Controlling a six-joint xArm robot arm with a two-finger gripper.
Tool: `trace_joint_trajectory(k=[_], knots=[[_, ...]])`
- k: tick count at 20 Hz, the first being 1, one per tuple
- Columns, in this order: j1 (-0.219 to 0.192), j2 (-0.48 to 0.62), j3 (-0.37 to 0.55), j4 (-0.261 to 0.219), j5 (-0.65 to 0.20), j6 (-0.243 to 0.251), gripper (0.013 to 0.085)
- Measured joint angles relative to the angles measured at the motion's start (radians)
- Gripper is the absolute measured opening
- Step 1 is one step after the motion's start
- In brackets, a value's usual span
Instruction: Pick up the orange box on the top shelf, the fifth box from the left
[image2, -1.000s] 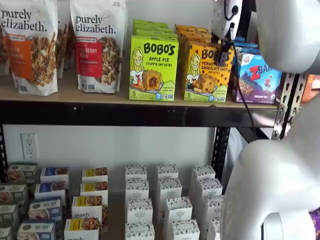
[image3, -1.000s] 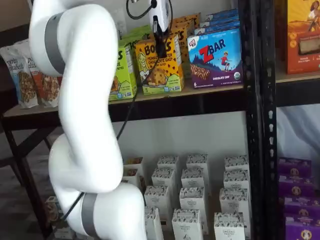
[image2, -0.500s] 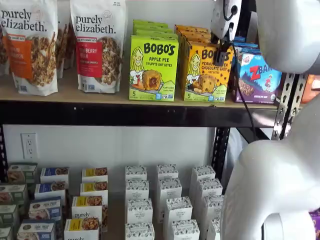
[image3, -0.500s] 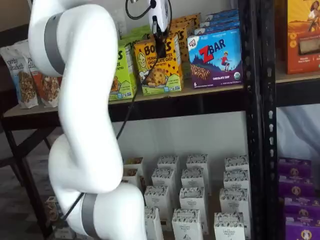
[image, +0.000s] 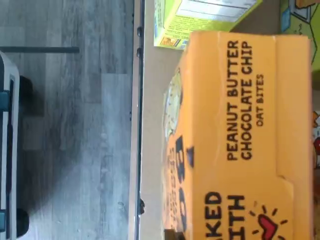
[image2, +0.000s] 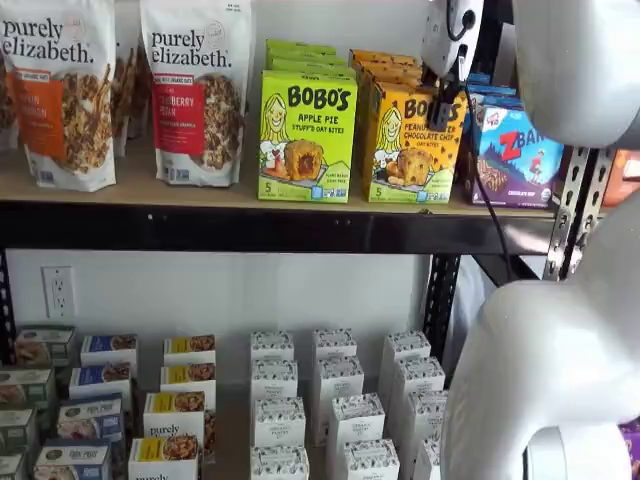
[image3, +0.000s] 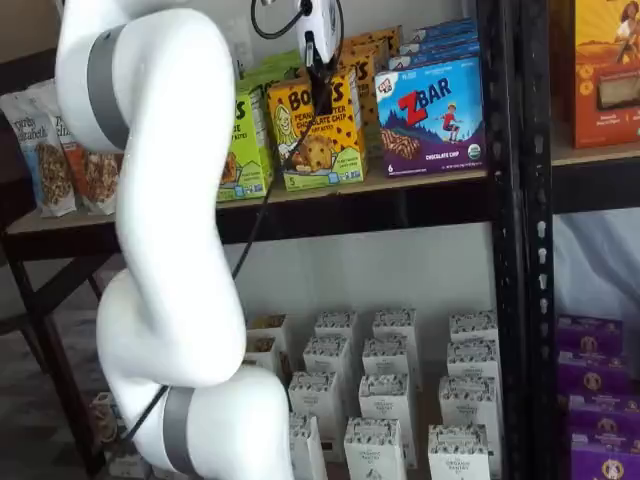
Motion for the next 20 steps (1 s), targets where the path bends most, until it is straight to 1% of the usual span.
trace_joint_trajectory(k=[1, 2, 3, 4, 5, 6, 7, 8, 9, 10, 11, 13, 14, 15, 18, 20], knots=[[0.000, -0.002, 0.002, 0.000, -0.003, 0.000, 0.0450], [-0.001, -0.003, 0.003, 0.001, -0.005, -0.001, 0.0410], [-0.002, -0.004, 0.004, 0.002, -0.006, -0.001, 0.0410], [-0.002, -0.004, 0.004, 0.003, -0.007, -0.002, 0.0370], [-0.003, -0.004, 0.004, 0.004, -0.006, -0.002, 0.0370], [-0.003, -0.005, 0.003, 0.004, -0.006, -0.002, 0.0330], [-0.003, -0.005, 0.003, 0.004, -0.006, -0.002, 0.0330], [-0.003, -0.005, 0.003, 0.004, -0.005, -0.002, 0.0290], [-0.003, -0.005, 0.002, 0.004, -0.004, -0.003, 0.0290], [-0.003, -0.005, 0.002, 0.005, -0.004, -0.003, 0.0250], [-0.004, -0.005, 0.001, 0.005, -0.003, -0.003, 0.0250], [-0.004, -0.004, -0.001, 0.006, 0.001, -0.003, 0.0170], [-0.004, -0.004, -0.001, 0.007, 0.001, -0.002, 0.0170], [-0.004, -0.003, -0.002, 0.007, 0.003, -0.002, 0.0130], [0.000, 0.006, -0.016, -0.002, 0.024, 0.001, 0.0130], [0.001, 0.006, -0.017, 0.001, 0.028, 0.002, 0.0130]])
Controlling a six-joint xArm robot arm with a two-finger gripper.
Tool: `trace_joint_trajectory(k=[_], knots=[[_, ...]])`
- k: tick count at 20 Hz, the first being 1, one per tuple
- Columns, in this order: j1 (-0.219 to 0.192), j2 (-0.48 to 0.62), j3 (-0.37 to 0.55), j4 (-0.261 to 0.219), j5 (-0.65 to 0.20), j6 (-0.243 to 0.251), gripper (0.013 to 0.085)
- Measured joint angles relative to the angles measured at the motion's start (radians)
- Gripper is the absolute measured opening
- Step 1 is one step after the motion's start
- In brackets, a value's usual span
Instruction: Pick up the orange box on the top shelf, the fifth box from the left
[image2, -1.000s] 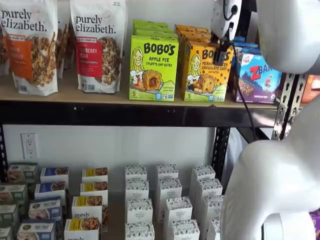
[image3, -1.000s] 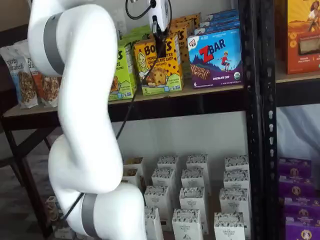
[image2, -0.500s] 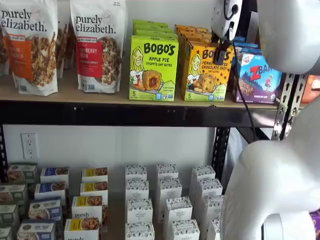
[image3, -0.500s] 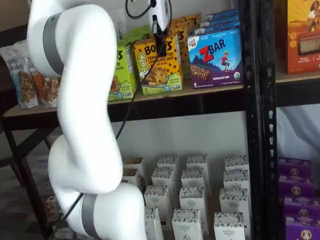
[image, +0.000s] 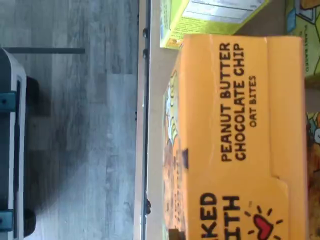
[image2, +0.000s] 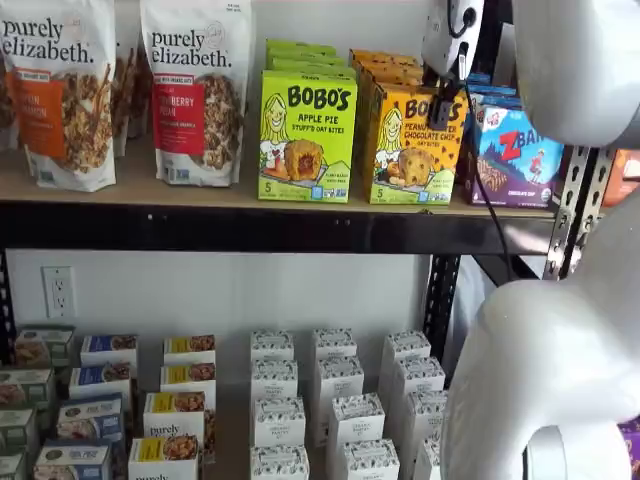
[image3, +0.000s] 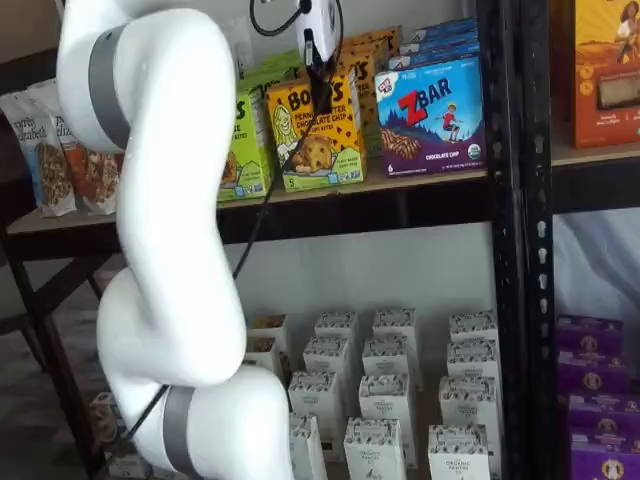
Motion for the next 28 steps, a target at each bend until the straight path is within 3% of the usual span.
trace_joint_trajectory(k=[10, 23, 28], knots=[[-0.004, -0.054, 0.031, 0.023, 0.001, 0.002, 0.0130], [-0.010, -0.215, 0.127, 0.050, 0.035, 0.009, 0.0130], [0.008, -0.288, 0.163, 0.018, 0.084, 0.021, 0.0130]])
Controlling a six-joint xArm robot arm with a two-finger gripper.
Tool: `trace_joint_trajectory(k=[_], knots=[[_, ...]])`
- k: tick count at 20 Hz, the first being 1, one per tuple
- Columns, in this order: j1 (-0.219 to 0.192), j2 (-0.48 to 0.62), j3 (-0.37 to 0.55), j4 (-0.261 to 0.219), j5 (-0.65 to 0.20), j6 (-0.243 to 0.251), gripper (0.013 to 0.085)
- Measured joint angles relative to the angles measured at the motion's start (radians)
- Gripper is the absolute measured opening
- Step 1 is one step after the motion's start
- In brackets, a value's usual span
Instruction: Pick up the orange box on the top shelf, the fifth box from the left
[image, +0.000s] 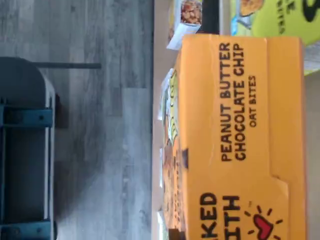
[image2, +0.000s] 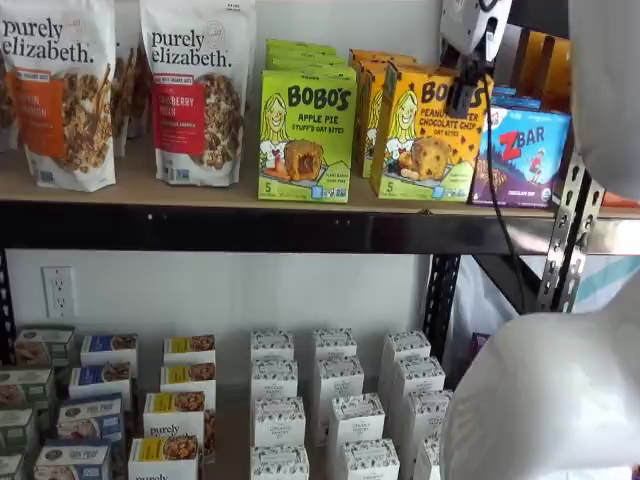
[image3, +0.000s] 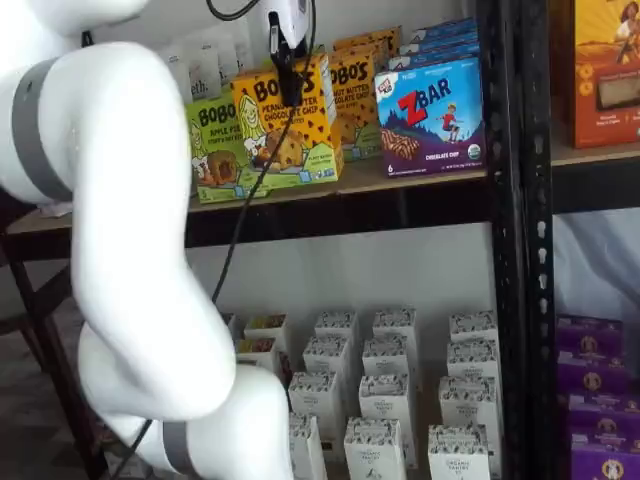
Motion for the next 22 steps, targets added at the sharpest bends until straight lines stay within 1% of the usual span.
trace_joint_trajectory(k=[2, 5, 15, 22], knots=[[0.004, -0.035, 0.024, -0.017, 0.019, 0.001, 0.0130], [0.002, -0.080, 0.056, -0.029, 0.049, -0.004, 0.0130], [-0.014, -0.214, 0.154, -0.033, 0.127, -0.018, 0.0130], [-0.031, -0.278, 0.204, -0.032, 0.170, -0.034, 0.0130]])
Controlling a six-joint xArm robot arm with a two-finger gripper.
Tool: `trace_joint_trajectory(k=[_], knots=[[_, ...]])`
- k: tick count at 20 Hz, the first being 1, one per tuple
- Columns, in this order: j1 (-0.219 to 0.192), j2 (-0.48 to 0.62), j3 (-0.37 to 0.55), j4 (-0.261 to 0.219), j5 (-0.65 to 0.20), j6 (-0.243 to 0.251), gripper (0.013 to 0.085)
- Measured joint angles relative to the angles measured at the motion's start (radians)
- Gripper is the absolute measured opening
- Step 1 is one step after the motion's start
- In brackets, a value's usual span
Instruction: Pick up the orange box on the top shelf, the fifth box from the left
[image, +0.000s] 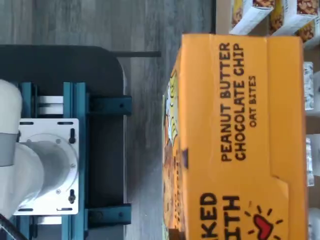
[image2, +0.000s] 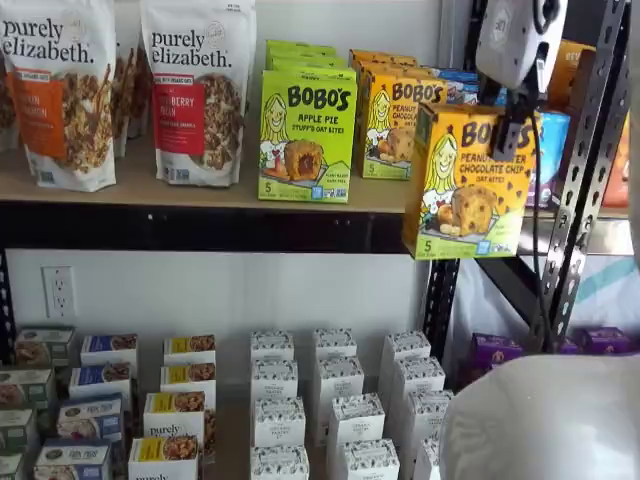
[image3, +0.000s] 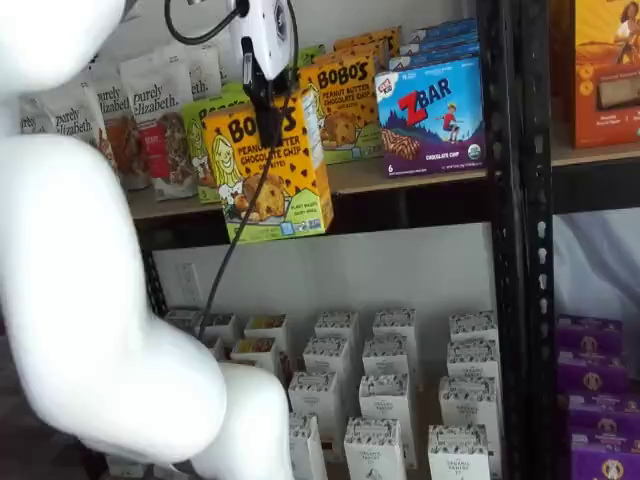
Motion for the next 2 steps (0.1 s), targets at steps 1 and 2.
trace_joint_trajectory(k=[1, 2], knots=[[-0.003, -0.011, 0.009, 0.000, 0.003, -0.003, 0.0130], [-0.006, -0.019, 0.016, 0.001, 0.005, -0.005, 0.0130]])
